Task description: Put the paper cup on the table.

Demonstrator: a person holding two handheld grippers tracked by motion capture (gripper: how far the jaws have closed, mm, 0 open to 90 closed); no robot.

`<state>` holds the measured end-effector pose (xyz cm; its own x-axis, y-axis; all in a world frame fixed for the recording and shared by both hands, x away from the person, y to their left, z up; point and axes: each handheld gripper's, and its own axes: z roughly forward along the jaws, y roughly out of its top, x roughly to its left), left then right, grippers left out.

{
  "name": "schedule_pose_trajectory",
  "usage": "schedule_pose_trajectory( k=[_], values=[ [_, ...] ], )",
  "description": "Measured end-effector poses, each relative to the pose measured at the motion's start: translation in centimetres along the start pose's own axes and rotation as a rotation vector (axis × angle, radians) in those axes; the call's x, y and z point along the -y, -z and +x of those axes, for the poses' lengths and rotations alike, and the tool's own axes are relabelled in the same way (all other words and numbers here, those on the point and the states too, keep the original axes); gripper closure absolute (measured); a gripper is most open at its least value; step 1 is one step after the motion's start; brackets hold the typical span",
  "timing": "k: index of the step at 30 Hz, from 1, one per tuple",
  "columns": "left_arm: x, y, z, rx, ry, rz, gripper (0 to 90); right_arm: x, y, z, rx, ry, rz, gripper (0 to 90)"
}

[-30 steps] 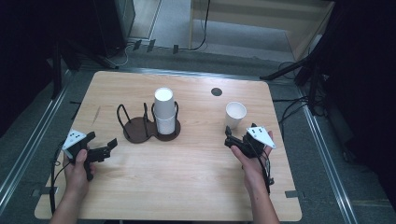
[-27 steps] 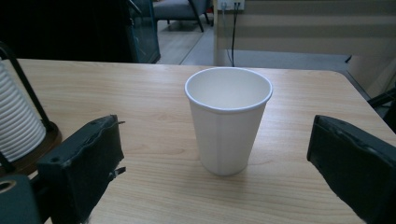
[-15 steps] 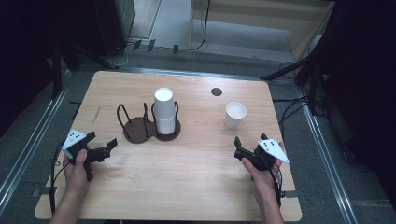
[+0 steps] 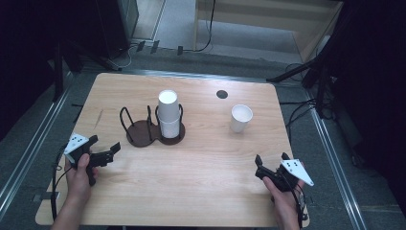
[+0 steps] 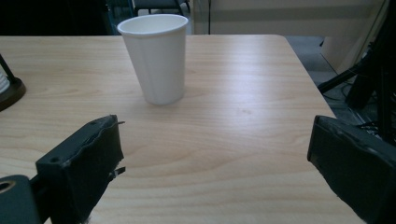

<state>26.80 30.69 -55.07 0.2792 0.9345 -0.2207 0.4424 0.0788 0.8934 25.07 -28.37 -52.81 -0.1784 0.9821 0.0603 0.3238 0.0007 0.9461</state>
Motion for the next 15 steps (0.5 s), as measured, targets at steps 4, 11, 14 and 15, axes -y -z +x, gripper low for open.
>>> schedule_pose_trajectory(
  k=[4,11,14,15],
  values=[
    [0.0,0.0,0.0,0.0,0.0,-0.003,0.0,0.5,0.7,-0.9,0.019,0.007,0.012,4.0],
    [0.0,0.0,0.0,0.001,-0.003,-0.005,0.0,1.4,2.0,-2.2,0.033,0.033,0.036,6.0],
    [0.0,0.0,-0.1,0.01,-0.002,-0.007,0.0,1.8,2.5,-2.8,0.04,0.015,0.026,6.1],
    [0.0,0.0,-0.1,0.009,-0.004,-0.009,0.0,1.9,2.7,-2.9,0.043,0.011,0.023,6.2]
  ],
)
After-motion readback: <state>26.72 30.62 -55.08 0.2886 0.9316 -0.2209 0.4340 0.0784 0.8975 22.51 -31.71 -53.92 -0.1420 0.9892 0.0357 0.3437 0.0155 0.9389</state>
